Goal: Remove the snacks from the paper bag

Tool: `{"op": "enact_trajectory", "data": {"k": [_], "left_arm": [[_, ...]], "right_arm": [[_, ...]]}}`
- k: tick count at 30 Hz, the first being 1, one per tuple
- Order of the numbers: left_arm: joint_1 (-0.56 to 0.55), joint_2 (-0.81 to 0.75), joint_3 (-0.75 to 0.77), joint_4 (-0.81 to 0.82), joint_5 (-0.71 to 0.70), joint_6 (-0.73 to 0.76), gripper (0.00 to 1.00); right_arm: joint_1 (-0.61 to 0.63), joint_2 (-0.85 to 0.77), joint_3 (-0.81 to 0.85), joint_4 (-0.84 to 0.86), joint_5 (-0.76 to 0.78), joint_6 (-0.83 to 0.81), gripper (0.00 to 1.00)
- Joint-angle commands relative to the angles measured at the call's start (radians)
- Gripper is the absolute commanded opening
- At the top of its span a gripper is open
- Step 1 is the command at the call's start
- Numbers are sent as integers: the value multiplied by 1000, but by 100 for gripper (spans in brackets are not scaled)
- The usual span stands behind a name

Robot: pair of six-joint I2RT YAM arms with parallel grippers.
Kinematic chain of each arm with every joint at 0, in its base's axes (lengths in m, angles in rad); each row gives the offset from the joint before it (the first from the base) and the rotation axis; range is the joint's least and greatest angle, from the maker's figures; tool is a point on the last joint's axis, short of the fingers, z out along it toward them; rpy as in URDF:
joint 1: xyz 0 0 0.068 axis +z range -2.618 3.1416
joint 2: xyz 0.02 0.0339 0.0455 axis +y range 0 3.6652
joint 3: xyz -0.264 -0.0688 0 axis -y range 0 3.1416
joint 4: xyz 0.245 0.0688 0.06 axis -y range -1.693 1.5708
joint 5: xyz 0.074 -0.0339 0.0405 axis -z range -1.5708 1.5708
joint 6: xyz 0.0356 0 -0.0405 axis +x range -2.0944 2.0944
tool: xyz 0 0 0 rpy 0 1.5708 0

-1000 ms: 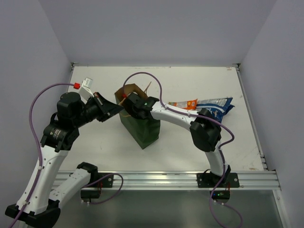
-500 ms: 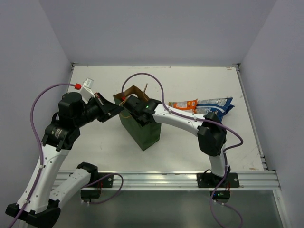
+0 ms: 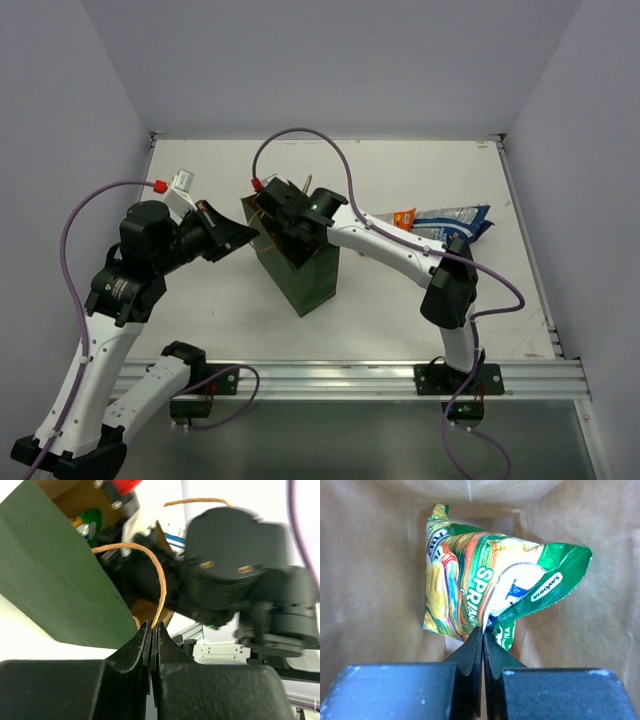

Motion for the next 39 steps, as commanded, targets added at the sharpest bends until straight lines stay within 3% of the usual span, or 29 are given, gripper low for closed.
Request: {"op": "enact_trajectory", "data": {"k": [1, 13, 22, 27, 34, 39], "left_arm": [[6, -22, -28, -19, -7, 24, 0], [6, -43, -55, -8, 6, 3, 0], [6, -40, -55, -2, -11, -2, 0], [6, -36, -57, -2, -19, -3, 0], [6, -39, -45, -23, -40, 3, 0], [4, -28, -12, -31, -49, 4, 5]], "right_arm": [[4, -74, 117, -50, 48, 15, 0], [2, -187, 307, -150, 76, 35, 0], [2, -342, 346, -106, -5, 55, 0], [1, -436, 372, -55, 85, 34, 0], [-18, -600, 188, 97, 402, -104, 0], [-195, -676, -17, 112, 461, -112, 0]]}}
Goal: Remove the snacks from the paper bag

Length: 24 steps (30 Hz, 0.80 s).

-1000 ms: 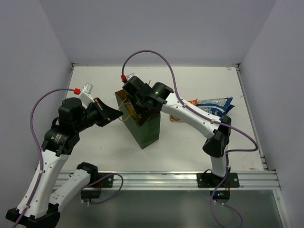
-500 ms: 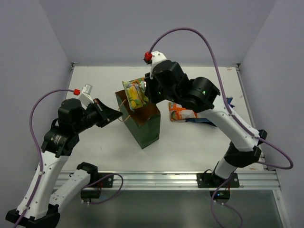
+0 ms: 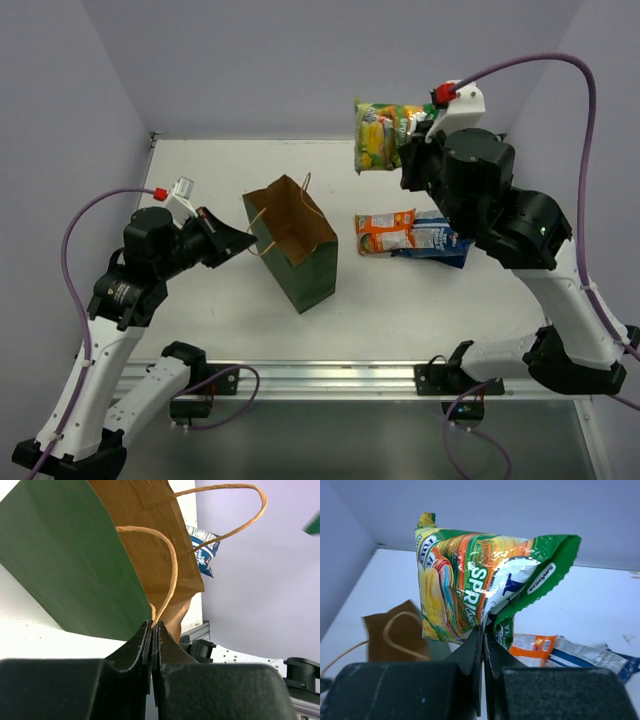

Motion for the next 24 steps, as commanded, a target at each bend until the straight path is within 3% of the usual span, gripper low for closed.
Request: {"op": "enact_trajectory", "data": {"k": [1, 5, 8, 11, 16, 17, 21, 24], "left_arm": [[4, 9, 47, -13, -14, 3, 7], [6, 3, 72, -17, -29, -14, 20], [6, -20, 66, -16, -41, -39, 34], [6, -43, 80, -17, -50, -54, 53], [6, -55, 138, -45, -67, -65, 75], [6, -59, 152, -48, -70, -66, 91], [6, -81, 176, -98, -98, -80, 95], [4, -98, 181, -186, -145, -85, 96]], "right_arm": [[-132, -29, -165, 76, 67, -18, 0], [-399, -47, -389, 97, -163, 67, 0], [-494, 3, -535, 160, -293, 75, 0], [-533, 106, -591, 187, -372, 93, 0], [-538, 268, -579, 226, -475, 104, 0], [-538, 292, -567, 226, -482, 104, 0], [-538, 378, -530, 215, -510, 120, 3], [-538, 401, -556, 204, -501, 139, 22]]}}
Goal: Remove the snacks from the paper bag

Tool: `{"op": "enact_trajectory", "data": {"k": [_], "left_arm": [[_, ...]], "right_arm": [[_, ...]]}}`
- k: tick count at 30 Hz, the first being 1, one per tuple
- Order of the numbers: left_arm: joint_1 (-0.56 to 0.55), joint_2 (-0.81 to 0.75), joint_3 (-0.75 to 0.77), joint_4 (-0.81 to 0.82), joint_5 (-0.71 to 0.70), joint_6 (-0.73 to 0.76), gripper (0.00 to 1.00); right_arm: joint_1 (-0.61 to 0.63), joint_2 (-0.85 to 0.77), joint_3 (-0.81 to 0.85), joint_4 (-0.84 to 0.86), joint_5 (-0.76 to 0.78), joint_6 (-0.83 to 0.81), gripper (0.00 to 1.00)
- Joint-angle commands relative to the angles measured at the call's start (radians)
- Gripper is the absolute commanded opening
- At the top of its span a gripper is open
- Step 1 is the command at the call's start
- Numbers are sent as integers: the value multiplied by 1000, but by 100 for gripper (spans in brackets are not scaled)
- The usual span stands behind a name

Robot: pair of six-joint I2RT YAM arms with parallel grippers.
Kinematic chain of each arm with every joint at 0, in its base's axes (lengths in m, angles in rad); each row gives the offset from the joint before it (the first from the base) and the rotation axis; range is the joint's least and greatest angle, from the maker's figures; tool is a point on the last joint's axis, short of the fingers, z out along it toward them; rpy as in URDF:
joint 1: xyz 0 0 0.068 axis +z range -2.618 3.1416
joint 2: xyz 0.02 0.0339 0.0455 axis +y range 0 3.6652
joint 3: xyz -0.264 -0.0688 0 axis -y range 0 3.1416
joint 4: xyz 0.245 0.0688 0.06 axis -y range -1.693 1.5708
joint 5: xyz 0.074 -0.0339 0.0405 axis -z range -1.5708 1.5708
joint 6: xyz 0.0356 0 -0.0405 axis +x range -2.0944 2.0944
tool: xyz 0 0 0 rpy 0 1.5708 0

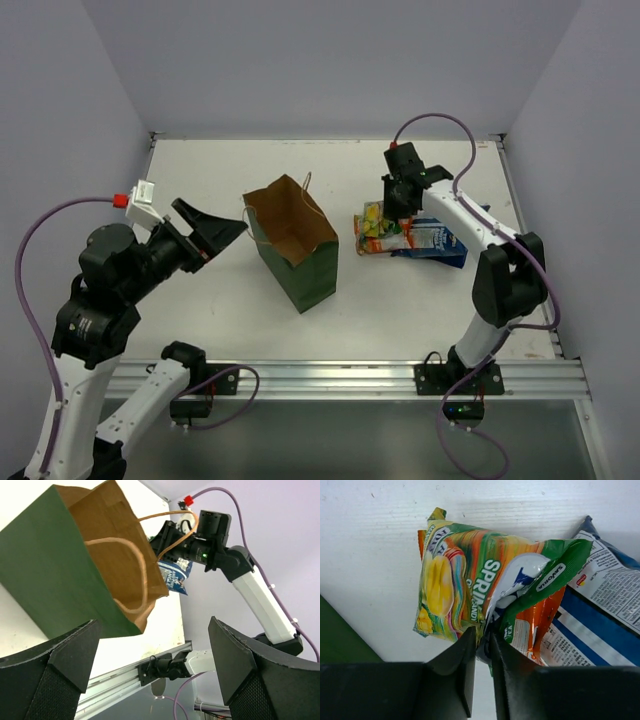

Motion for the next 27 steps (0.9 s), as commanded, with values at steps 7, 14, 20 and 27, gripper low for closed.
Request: {"op": "enact_trajectory", "data": {"k": [7, 14, 20, 27], "left_arm": [[6, -136, -128, -169, -113, -70, 97], [6, -201, -189, -243, -211, -66, 99], [6, -208, -266, -260, -213, -23, 100], [6, -282, -422, -200, -175, -40, 100]], "right_arm": [[-1, -42, -57, 19, 16, 91, 78], [37, -212, -154, -4, 36, 139, 95], [178, -416, -260, -50, 66, 234, 99], [256, -639, -437, -111, 85, 403, 99]]}}
